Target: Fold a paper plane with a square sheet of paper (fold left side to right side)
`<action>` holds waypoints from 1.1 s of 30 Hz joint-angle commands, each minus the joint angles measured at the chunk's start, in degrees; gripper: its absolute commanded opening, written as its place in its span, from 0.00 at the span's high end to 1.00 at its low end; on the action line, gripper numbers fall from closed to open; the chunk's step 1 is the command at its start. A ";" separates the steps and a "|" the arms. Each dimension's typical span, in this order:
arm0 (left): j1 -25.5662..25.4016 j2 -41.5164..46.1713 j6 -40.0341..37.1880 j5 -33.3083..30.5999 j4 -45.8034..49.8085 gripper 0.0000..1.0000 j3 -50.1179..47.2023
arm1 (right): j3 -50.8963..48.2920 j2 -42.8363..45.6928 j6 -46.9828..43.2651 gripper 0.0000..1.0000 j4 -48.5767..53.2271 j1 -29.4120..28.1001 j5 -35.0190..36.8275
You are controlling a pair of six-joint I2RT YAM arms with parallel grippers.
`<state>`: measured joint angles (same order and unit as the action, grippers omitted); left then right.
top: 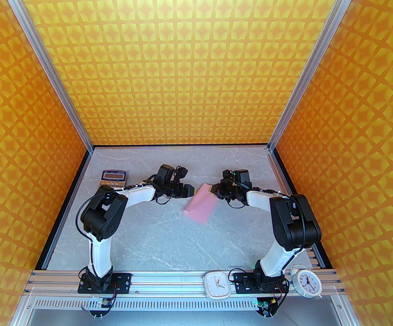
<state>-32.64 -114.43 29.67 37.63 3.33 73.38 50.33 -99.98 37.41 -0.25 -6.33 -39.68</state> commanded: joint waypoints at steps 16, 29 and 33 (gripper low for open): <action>-4.71 -8.76 -10.54 -1.59 11.80 0.76 11.32 | 5.35 -3.83 -10.76 1.00 12.14 3.33 2.57; -7.35 -9.69 -8.77 -2.29 10.55 0.75 12.04 | -0.49 2.10 -4.98 0.60 7.96 3.25 5.95; -7.43 -9.67 -8.31 -2.25 10.18 0.75 11.98 | -5.46 5.21 0.12 0.56 3.43 1.67 7.95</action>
<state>-39.81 -122.37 20.78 36.21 14.33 84.14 47.48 -97.19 32.95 7.44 -3.53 -34.39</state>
